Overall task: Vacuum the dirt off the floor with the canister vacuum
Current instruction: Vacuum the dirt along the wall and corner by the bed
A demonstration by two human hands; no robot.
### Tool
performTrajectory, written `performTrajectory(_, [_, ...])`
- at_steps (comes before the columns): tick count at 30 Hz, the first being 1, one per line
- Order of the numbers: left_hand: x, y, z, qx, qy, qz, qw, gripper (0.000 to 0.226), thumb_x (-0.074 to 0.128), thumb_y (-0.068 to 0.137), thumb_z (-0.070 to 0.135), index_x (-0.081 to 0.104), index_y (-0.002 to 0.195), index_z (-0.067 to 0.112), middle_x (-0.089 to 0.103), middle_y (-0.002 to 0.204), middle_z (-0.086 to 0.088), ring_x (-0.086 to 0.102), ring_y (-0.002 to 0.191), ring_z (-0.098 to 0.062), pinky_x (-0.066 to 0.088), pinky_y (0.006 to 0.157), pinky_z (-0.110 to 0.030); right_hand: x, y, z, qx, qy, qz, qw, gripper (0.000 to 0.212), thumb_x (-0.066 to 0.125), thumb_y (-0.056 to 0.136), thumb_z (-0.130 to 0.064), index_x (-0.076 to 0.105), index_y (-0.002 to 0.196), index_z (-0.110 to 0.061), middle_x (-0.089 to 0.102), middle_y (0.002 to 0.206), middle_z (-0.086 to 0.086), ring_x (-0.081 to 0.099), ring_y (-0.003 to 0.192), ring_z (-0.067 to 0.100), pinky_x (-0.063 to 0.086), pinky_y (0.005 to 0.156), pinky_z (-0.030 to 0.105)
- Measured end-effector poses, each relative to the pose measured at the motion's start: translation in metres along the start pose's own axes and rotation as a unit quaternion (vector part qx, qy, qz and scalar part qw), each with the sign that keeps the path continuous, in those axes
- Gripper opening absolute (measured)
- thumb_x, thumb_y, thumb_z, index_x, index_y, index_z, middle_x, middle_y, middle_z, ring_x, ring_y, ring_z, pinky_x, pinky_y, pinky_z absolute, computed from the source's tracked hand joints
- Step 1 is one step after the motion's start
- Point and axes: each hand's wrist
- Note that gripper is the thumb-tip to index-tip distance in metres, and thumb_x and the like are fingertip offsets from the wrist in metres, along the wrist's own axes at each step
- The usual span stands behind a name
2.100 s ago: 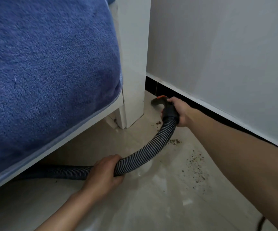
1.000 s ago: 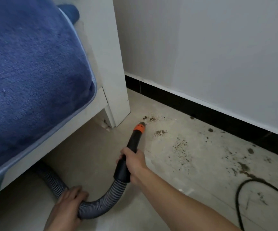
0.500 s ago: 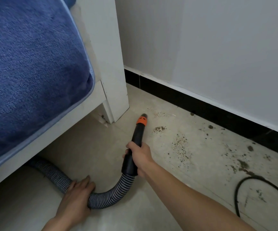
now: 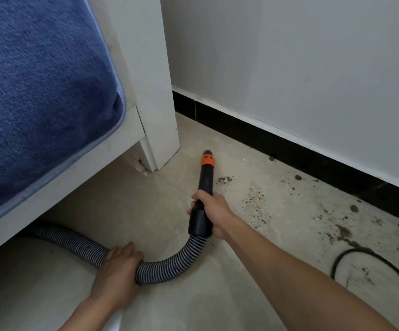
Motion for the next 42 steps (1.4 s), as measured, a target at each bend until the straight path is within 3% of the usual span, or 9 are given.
performTrajectory(8, [-0.003, 0.015, -0.001, -0.034, -0.05, -0.009, 0.998, 0.035, 0.074, 0.041, 0.021, 0.053, 0.068, 0.028, 0.054, 0.069, 0.007, 0.058, 0.064, -0.02, 0.035, 0.056, -0.027, 0.008, 0.031, -0.02, -0.012, 0.007, 0.029, 0.999, 0.01, 0.061, 0.09, -0.007, 0.051, 0.092, -0.008, 0.056, 0.065, 0.006, 0.059, 0.054, 0.021, 0.052, 0.055, 0.03])
performTrajectory(16, [-0.007, 0.031, 0.007, -0.022, -0.087, 0.011, 0.996, 0.031, 0.056, 0.058, 0.038, 0.063, 0.085, 0.025, 0.062, 0.082, 0.004, 0.062, 0.073, -0.022, 0.047, 0.064, -0.032, -0.001, 0.067, -0.043, -0.027, -0.007, 0.087, 0.996, 0.012, 0.062, 0.09, -0.01, 0.055, 0.1, -0.007, 0.058, 0.07, 0.007, 0.059, 0.06, 0.022, 0.054, 0.06, 0.033])
performTrajectory(19, [-0.004, 0.024, 0.004, -0.046, -0.091, -0.037, 0.994, 0.037, 0.063, 0.057, 0.037, 0.066, 0.091, 0.023, 0.065, 0.12, -0.009, 0.065, 0.102, -0.029, 0.05, 0.085, -0.037, 0.012, 0.062, -0.03, -0.008, -0.029, 0.03, 0.999, 0.009, 0.063, 0.089, -0.006, 0.055, 0.092, -0.006, 0.057, 0.064, 0.007, 0.056, 0.052, 0.02, 0.052, 0.053, 0.028])
performTrajectory(22, [-0.003, 0.013, -0.002, -0.039, -0.093, -0.075, 0.992, 0.044, 0.067, 0.061, 0.033, 0.063, 0.104, 0.027, 0.039, 0.152, -0.003, 0.051, 0.127, -0.025, 0.038, 0.103, -0.033, 0.018, 0.054, -0.009, -0.006, -0.036, 0.004, 0.999, 0.01, 0.064, 0.088, -0.005, 0.055, 0.091, -0.006, 0.055, 0.061, 0.007, 0.054, 0.051, 0.021, 0.051, 0.054, 0.03])
performTrajectory(26, [-0.003, 0.017, 0.006, -0.016, -0.076, -0.022, 0.997, 0.059, 0.078, 0.042, 0.03, 0.066, 0.1, 0.023, 0.069, 0.114, -0.008, 0.069, 0.093, -0.026, 0.055, 0.081, -0.036, 0.01, 0.059, -0.028, -0.02, -0.027, 0.053, 0.998, 0.013, 0.064, 0.087, -0.006, 0.055, 0.096, -0.005, 0.056, 0.066, 0.009, 0.055, 0.055, 0.022, 0.052, 0.053, 0.029])
performTrajectory(29, [-0.009, 0.028, 0.026, 0.028, -0.08, 0.021, 0.996, 0.054, 0.068, 0.048, 0.035, 0.06, 0.101, 0.026, 0.066, 0.089, 0.006, 0.065, 0.074, -0.019, 0.053, 0.065, -0.029, -0.003, 0.067, -0.054, -0.016, -0.04, 0.098, 0.994, 0.022, 0.065, 0.088, -0.01, 0.055, 0.106, -0.003, 0.059, 0.071, 0.01, 0.058, 0.062, 0.024, 0.056, 0.058, 0.033])
performTrajectory(33, [-0.008, 0.034, 0.03, 0.036, -0.098, 0.001, 0.995, 0.04, 0.063, 0.057, 0.036, 0.058, 0.096, 0.03, 0.061, 0.089, 0.009, 0.062, 0.078, -0.019, 0.042, 0.064, -0.028, -0.016, 0.064, -0.043, -0.017, -0.091, 0.183, 0.979, 0.035, 0.066, 0.086, -0.019, 0.055, 0.116, -0.004, 0.067, 0.096, 0.015, 0.064, 0.082, 0.03, 0.059, 0.082, 0.044])
performTrajectory(38, [-0.005, 0.032, 0.032, 0.071, -0.083, 0.044, 0.993, 0.051, 0.065, 0.044, 0.037, 0.049, 0.092, 0.033, 0.064, 0.084, 0.009, 0.064, 0.066, -0.015, 0.051, 0.057, -0.027, -0.046, 0.047, -0.02, -0.013, -0.064, 0.248, 0.967, 0.036, 0.062, 0.094, -0.029, 0.048, 0.121, -0.01, 0.062, 0.102, 0.01, 0.061, 0.085, 0.027, 0.056, 0.081, 0.039])
performTrajectory(42, [-0.005, 0.034, 0.04, 0.059, -0.093, 0.005, 0.994, 0.043, 0.067, 0.051, 0.036, 0.054, 0.092, 0.034, 0.063, 0.084, 0.011, 0.062, 0.071, -0.017, 0.043, 0.059, -0.027, -0.062, 0.033, -0.023, -0.004, -0.028, 0.269, 0.963, 0.041, 0.062, 0.095, -0.025, 0.048, 0.128, -0.008, 0.063, 0.115, 0.013, 0.062, 0.096, 0.031, 0.055, 0.089, 0.043])
Point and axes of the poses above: each hand's wrist, its own y-axis towards the middle knuckle, its own x-axis out of the palm, z = x × y
